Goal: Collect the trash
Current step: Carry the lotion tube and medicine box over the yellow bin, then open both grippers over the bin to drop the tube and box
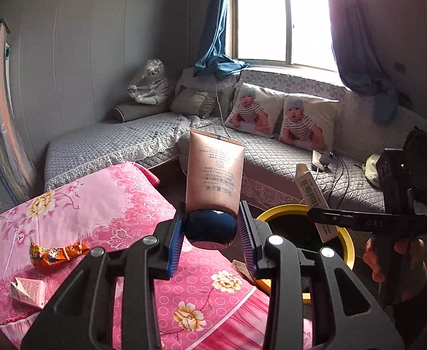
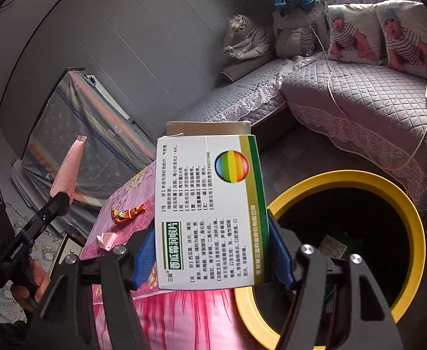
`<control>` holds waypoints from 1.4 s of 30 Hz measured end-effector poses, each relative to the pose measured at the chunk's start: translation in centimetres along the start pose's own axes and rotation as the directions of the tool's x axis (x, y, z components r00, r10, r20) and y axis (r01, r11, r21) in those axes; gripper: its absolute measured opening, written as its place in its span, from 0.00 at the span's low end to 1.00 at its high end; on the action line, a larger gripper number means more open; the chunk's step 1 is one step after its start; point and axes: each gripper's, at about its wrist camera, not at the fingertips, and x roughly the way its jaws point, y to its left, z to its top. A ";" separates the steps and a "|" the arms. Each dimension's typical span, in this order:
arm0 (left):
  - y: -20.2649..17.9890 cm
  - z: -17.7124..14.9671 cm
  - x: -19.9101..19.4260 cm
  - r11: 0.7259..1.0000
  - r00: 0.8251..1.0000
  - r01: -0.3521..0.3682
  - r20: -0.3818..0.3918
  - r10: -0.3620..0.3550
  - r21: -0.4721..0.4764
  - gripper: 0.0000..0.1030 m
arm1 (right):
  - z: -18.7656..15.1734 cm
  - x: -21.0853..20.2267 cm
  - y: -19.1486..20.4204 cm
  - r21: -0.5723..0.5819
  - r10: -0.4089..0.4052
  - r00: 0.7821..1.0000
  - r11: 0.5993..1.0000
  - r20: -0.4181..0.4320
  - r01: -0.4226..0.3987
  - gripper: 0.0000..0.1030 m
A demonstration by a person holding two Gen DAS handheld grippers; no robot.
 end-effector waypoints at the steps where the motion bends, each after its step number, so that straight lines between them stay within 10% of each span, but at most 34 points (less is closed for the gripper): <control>1: -0.4 0.0 0.4 1.000 1.000 0.008 -0.002 -0.008 0.004 0.32 | -0.3 -0.1 -0.4 0.001 -0.019 1.000 1.000 0.005 0.019 0.61; 42: -8.5 -4.2 15.6 0.993 0.968 0.118 -0.227 -0.109 0.029 0.33 | -3.7 -1.0 -8.9 0.166 -0.281 0.959 0.945 -0.034 0.283 0.61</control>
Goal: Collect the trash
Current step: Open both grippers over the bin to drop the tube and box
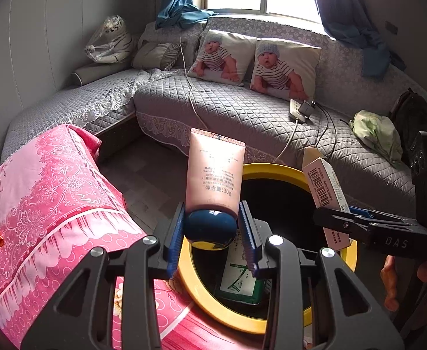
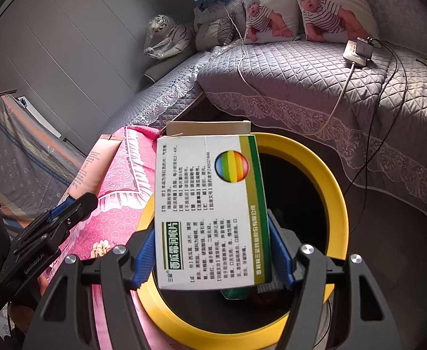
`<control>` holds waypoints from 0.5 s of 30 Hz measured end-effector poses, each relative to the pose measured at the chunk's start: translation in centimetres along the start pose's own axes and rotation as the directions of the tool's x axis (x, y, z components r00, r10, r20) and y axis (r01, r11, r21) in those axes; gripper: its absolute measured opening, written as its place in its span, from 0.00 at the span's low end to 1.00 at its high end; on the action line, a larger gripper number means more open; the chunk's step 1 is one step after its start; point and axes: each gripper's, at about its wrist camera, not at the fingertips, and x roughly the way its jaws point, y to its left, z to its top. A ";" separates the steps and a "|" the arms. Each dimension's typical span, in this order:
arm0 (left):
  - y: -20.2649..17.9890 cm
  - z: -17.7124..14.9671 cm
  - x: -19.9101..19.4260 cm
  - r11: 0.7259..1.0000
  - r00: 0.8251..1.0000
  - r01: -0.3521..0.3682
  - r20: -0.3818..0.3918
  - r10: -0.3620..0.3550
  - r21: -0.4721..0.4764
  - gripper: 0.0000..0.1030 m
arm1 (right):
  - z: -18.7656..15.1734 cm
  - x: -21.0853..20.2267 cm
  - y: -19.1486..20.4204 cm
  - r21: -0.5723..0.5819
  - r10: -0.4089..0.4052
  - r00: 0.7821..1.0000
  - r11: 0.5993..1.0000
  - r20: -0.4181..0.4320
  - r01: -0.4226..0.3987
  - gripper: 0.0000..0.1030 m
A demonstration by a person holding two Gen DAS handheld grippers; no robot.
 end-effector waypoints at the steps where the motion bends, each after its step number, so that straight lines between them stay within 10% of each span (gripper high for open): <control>1: 0.1 0.0 0.1 1.000 1.000 0.003 -0.002 -0.003 -0.006 0.33 | 0.0 0.0 0.1 -0.003 -0.002 1.000 1.000 0.000 0.002 0.61; 4: 0.4 0.2 0.3 1.000 1.000 -0.006 0.001 0.006 -0.026 0.34 | 0.2 -0.1 0.2 -0.004 -0.024 1.000 1.000 -0.003 0.024 0.62; 8: 1.8 0.1 -0.9 0.995 0.998 -0.031 0.044 0.035 -0.098 0.84 | 0.3 -0.7 -0.4 0.033 -0.062 0.998 0.998 0.011 0.061 0.71; 15: 5.6 -0.2 -4.5 0.959 0.980 -0.136 0.107 0.167 -0.250 0.91 | 0.0 -1.8 0.0 0.012 -0.025 0.999 1.000 0.030 0.025 0.74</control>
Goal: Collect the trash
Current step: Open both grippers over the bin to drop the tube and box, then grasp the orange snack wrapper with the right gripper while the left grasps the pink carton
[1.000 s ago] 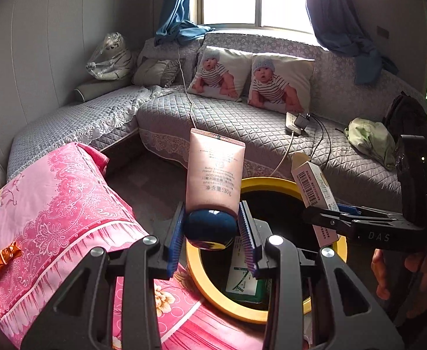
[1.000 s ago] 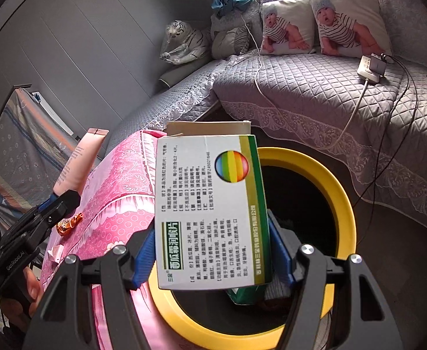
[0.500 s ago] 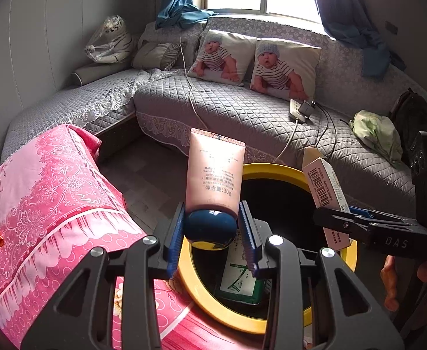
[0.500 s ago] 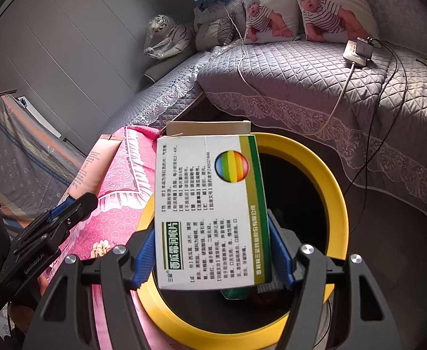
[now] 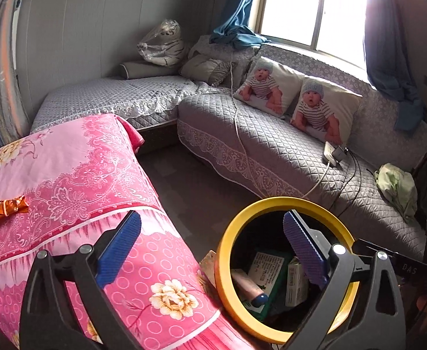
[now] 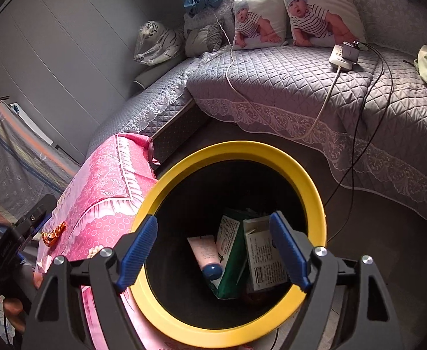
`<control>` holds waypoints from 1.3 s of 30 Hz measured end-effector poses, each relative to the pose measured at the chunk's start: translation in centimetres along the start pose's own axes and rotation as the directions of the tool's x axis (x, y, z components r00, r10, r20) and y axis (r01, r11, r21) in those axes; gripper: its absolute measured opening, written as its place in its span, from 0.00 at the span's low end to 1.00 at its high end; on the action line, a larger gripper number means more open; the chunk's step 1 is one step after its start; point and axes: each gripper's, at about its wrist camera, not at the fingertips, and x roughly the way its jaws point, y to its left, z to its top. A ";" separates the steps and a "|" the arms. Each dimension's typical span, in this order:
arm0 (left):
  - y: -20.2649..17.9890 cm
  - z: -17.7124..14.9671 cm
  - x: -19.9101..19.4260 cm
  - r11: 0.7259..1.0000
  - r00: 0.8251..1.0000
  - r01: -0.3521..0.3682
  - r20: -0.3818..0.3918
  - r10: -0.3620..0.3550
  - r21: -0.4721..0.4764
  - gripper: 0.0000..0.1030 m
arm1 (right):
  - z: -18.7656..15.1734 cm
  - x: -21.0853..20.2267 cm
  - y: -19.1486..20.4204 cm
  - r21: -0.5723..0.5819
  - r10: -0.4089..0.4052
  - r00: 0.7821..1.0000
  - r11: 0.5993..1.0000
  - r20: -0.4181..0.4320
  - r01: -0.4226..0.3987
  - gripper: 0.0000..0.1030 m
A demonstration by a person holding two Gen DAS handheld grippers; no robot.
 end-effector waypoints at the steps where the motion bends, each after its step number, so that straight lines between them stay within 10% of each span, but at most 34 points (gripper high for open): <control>1: 0.6 0.3 -0.9 0.999 0.999 -0.032 0.027 0.032 -0.016 0.91 | -0.1 0.0 0.4 -0.017 0.014 1.000 1.000 0.000 -0.014 0.74; 10: 7.3 0.6 -11.2 0.969 0.933 -0.235 0.262 0.245 -0.072 0.92 | -0.8 0.8 10.9 -0.344 0.164 0.986 0.925 -0.027 -0.163 0.74; 14: 13.0 -0.5 -15.4 0.934 0.887 -0.327 0.296 0.355 -0.142 0.92 | -2.5 2.5 20.3 -0.557 0.247 0.963 0.788 -0.105 -0.263 0.74; 20: 23.1 -3.2 -19.9 0.806 0.790 -0.539 0.187 0.584 -0.244 0.92 | -6.8 7.9 35.7 -0.753 0.266 0.922 0.533 -0.283 -0.385 0.74; 28: 34.6 -8.4 -21.3 0.783 0.886 -0.437 -0.060 0.460 -0.442 0.92 | -13.2 19.9 51.0 -0.848 0.102 0.904 0.316 -0.416 -0.426 0.74; 39: 37.0 -9.5 -18.8 0.797 0.892 -0.445 -0.122 0.435 -0.408 0.92 | -14.3 28.6 56.2 -0.831 -0.018 0.891 0.367 -0.454 -0.417 0.74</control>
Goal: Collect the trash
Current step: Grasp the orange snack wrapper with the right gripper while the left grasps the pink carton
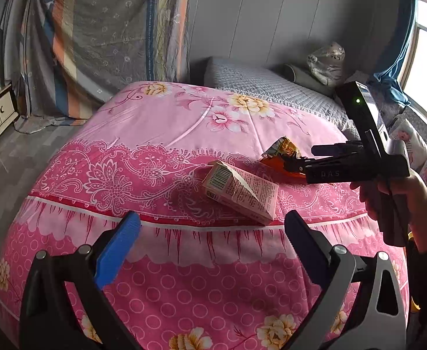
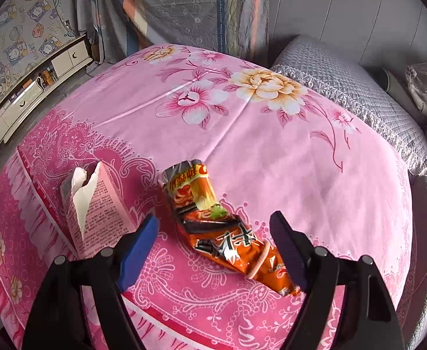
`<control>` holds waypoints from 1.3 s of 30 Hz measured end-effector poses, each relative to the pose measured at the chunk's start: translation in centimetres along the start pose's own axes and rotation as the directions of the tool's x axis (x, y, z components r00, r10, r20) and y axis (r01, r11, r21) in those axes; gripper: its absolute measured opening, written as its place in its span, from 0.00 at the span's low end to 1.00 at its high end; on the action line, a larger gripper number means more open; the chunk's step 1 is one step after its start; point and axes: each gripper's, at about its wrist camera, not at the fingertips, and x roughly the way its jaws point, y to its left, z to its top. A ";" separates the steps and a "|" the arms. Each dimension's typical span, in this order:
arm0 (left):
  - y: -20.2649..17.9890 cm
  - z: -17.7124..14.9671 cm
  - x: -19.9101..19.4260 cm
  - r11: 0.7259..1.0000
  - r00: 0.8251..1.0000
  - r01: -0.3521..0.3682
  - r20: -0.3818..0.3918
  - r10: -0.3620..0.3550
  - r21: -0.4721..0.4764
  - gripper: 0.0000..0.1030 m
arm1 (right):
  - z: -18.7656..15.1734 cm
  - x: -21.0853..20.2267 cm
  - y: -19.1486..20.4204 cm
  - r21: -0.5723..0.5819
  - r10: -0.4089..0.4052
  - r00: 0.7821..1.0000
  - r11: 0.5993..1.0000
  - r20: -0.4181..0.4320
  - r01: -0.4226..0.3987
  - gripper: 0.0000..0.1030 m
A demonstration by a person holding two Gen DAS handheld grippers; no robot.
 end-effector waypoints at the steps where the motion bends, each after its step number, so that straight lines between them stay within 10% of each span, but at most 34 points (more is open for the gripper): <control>1: 0.2 0.3 0.4 1.000 1.000 0.003 -0.005 -0.003 -0.011 0.92 | 0.2 0.4 0.3 -0.007 -0.005 1.000 1.000 -0.006 0.005 0.74; 9: 0.1 1.3 3.9 0.999 0.997 -0.042 -0.068 0.041 -0.007 0.92 | -0.1 1.6 -0.4 0.045 0.005 1.000 0.999 -0.001 -0.005 0.34; 23: -0.1 3.5 10.8 0.988 0.971 -0.157 -0.183 0.154 -0.002 0.91 | -3.6 -7.8 -2.3 0.098 0.180 0.964 0.975 0.198 -0.202 0.34; 25: 0.2 3.7 11.4 0.990 0.972 -0.138 -0.198 0.130 -0.028 0.78 | -4.1 -9.0 -2.3 0.099 0.206 0.954 0.968 0.218 -0.232 0.34; 27: 0.0 3.8 11.8 0.992 0.973 -0.122 -0.201 0.116 -0.017 0.42 | -4.7 -10.0 -2.2 0.102 0.224 0.946 0.962 0.235 -0.253 0.34; 39: -0.5 4.1 8.5 0.993 0.988 -0.114 -0.113 0.110 -0.036 0.33 | -8.3 -17.2 -1.1 0.103 0.229 0.919 0.956 0.322 -0.274 0.34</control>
